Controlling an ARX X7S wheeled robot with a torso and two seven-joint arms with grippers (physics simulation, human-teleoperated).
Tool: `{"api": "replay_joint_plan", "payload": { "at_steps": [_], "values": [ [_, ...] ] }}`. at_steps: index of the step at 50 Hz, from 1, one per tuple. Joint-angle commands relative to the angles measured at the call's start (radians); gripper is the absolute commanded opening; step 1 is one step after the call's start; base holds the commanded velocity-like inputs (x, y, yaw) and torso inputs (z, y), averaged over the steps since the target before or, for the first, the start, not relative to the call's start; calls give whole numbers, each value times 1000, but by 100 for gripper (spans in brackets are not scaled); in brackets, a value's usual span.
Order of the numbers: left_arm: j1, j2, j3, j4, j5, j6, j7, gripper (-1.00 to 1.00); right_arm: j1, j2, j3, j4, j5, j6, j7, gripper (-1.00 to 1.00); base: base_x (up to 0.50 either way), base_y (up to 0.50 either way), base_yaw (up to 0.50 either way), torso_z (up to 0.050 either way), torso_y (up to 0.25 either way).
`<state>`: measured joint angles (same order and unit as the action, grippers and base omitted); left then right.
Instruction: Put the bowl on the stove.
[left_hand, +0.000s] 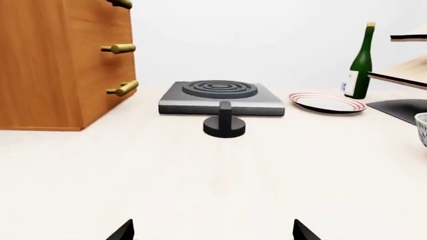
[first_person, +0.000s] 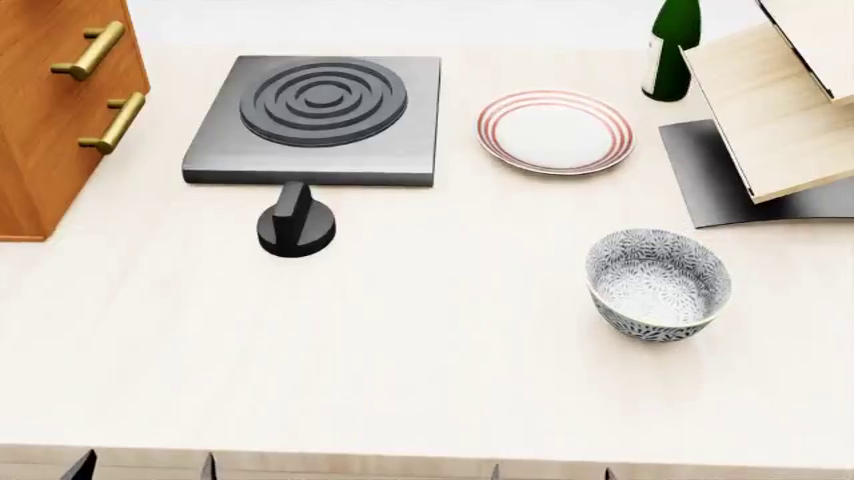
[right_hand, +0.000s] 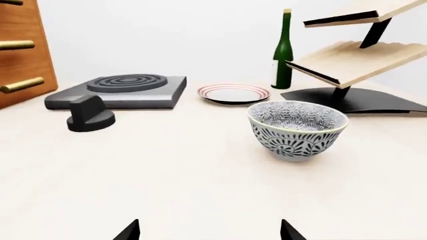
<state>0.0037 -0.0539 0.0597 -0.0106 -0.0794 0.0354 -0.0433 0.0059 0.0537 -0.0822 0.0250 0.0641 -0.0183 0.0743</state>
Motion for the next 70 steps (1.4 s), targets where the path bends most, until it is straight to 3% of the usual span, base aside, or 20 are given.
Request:
{"api": "replay_joint_plan", "payload": {
  "at_steps": [1, 11, 16, 22, 29, 34, 40, 46, 49, 53, 57, 70],
  "values": [
    [6, -2, 1, 9, 17, 26, -4, 100, -6, -1, 34, -26, -3, 27, -29, 100, 0, 0, 0, 0, 0],
    [0, -16, 8, 35, -12, -8, -24, 100, 8, 15, 37, -93, 63, 102, -18, 100, 0, 0, 0, 0, 0],
    [-1, -36, 23, 111, -17, -39, -21, 100, 35, 78, 20, -260, 118, 230, -72, 100, 0, 0, 0, 0, 0],
    [-33, -74, 11, 314, -37, -114, -26, 100, 126, 177, 149, -511, 283, 469, -78, 100, 0, 0, 0, 0, 0],
    [-104, -108, -92, 607, -139, -153, -56, 100, 183, 312, 460, -679, 547, 674, -52, 100, 0, 0, 0, 0, 0],
    [-152, -129, -202, 779, -314, -166, -76, 100, 161, 402, 661, -735, 681, 764, -38, 100, 0, 0, 0, 0, 0],
    [-221, -185, -362, 946, -535, -199, -168, 100, 73, 487, 1017, -785, 955, 895, -4, 100, 0, 0, 0, 0, 0],
    [-299, -302, -487, 1048, -727, -235, -295, 100, -15, 565, 1311, -792, 1167, 952, 8, 100, 0, 0, 0, 0, 0],
    [-303, -376, -476, 1057, -756, -193, -361, 100, -51, 566, 1407, -776, 1218, 958, -10, 100, 0, 0, 0, 0, 0],
    [-285, -463, -435, 1056, -767, -112, -441, 100, -82, 548, 1463, -757, 1214, 953, -37, 100, 0, 0, 0, 0, 0],
    [-279, -494, -411, 1051, -753, -86, -465, 100, -87, 528, 1461, -753, 1169, 936, -56, 100, 0, 0, 0, 0, 0],
    [-262, -497, -371, 1024, -710, -58, -468, 100, -76, 508, 1391, -768, 1116, 920, -68, 100, 0, 260, 0, 0, 0]
  ]
}}
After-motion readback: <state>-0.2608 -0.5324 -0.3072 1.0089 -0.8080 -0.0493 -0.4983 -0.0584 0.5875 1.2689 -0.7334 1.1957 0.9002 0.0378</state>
